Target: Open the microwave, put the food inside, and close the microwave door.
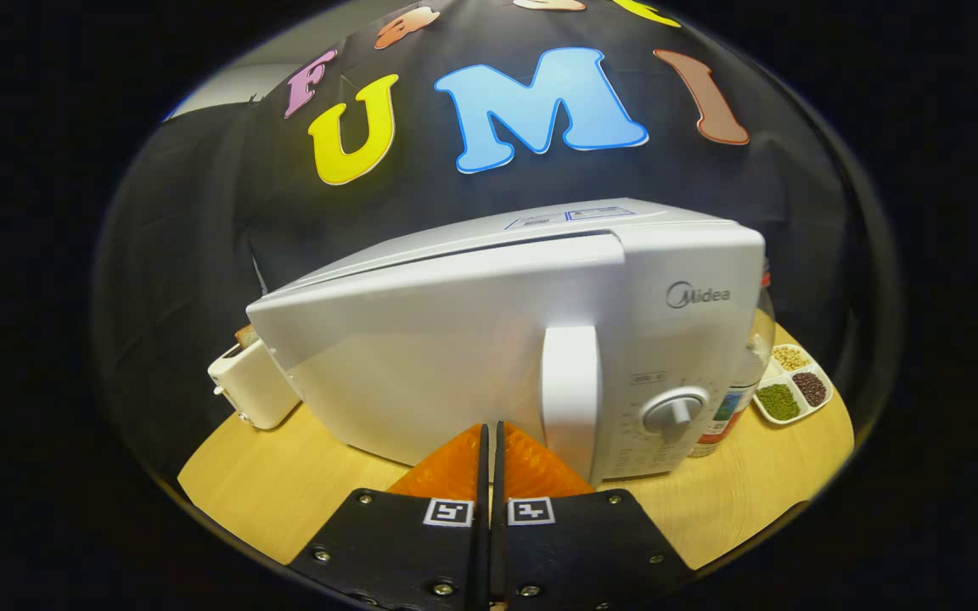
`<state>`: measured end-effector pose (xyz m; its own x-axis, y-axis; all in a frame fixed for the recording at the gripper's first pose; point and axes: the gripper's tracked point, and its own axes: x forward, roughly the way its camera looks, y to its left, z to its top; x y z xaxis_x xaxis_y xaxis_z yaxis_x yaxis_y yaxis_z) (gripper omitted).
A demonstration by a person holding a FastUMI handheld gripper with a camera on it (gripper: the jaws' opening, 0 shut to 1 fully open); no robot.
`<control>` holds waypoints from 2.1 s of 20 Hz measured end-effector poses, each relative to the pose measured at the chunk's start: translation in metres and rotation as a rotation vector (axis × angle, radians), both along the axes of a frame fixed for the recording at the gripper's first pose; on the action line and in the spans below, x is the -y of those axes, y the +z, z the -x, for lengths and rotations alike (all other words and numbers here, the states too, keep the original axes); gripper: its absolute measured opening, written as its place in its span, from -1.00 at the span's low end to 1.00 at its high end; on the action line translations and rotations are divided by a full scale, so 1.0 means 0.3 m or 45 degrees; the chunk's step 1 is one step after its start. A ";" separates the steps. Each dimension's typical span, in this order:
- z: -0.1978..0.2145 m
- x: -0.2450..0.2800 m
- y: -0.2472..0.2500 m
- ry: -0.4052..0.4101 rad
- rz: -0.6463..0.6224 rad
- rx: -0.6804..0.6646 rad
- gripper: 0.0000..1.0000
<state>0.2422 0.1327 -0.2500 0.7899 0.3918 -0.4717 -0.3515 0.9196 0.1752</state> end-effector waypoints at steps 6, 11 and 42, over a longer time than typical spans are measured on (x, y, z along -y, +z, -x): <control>-0.009 -0.019 -0.026 0.016 0.027 -0.001 -0.99; -0.038 -0.016 -0.012 -0.026 0.051 0.020 -0.99; 0.831 0.120 0.499 -0.190 0.074 0.490 0.95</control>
